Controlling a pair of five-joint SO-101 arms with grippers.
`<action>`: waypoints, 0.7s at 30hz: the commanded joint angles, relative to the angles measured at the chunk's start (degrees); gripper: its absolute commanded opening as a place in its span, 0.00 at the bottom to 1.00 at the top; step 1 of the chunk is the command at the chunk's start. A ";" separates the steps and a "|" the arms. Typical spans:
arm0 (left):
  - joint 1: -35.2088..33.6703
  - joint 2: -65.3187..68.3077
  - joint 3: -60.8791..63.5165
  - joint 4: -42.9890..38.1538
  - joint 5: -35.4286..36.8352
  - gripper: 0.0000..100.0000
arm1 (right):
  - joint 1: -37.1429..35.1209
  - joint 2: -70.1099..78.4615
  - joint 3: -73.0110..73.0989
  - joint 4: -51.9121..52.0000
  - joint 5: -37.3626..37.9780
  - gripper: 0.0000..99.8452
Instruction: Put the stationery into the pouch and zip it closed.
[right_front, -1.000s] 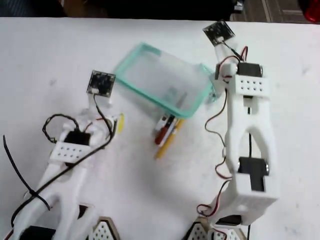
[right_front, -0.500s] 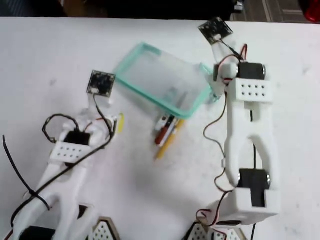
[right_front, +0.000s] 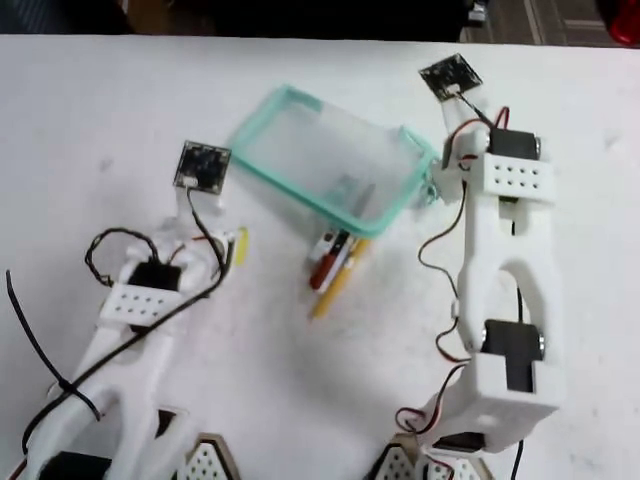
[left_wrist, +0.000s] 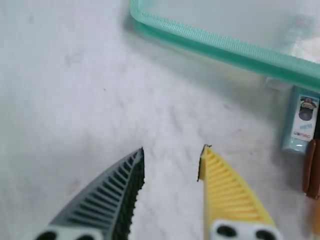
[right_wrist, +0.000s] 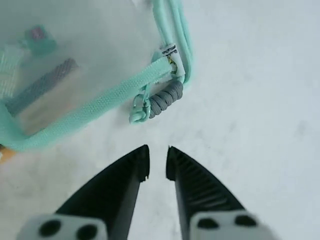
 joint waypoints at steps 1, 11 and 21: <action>0.04 0.04 -0.70 -1.32 -0.70 0.20 | -0.66 1.01 -0.53 -2.51 -4.92 0.20; 0.04 0.04 -0.70 -1.23 -0.70 0.20 | -0.92 13.14 -0.26 -11.30 -0.70 0.23; 0.04 0.04 -0.79 -1.49 -0.70 0.20 | -3.56 15.25 0.44 -15.52 -0.44 0.23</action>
